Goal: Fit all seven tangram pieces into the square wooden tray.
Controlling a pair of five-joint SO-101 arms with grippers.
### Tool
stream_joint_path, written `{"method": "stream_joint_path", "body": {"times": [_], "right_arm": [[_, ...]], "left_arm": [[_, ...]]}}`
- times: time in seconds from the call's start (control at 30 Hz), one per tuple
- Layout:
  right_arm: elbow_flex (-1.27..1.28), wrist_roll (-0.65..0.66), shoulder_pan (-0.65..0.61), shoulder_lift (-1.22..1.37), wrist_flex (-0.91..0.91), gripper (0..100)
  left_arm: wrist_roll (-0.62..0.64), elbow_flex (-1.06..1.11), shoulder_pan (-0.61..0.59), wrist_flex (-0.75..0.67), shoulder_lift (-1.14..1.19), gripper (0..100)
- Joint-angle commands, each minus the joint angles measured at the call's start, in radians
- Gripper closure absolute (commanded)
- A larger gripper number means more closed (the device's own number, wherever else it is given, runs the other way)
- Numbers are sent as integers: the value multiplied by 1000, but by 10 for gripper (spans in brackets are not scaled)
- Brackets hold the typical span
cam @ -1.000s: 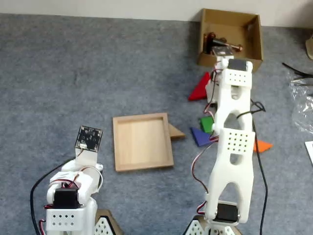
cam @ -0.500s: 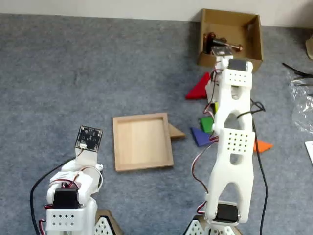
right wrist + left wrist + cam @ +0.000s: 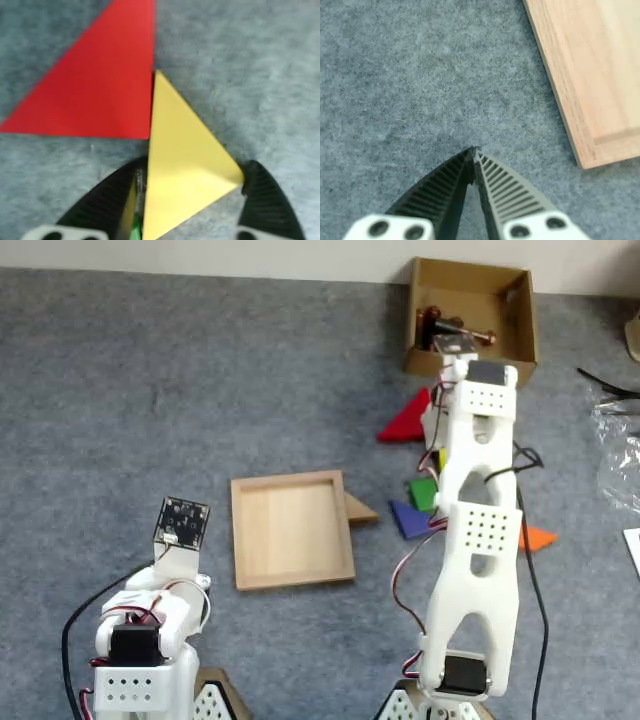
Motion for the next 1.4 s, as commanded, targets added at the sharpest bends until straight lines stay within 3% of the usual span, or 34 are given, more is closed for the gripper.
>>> {"method": "stream_joint_path", "body": {"times": [0.0, 0.77, 0.93, 1.13, 1.37], "right_arm": [[-12, 3, 12, -2, -30, 814], [-10, 2, 145, -2, -25, 818], [-18, 3, 145, -2, 53, 822], [-19, 3, 137, -13, 99, 995], [-19, 3, 137, -15, 105, 994]], "left_arm": [[6, 21, 10, 3, 2, 995], [6, 21, 10, 3, 2, 995], [8, 21, 10, 2, 2, 995], [9, 21, 15, 2, 2, 995], [9, 21, 12, 3, 2, 995]]}}
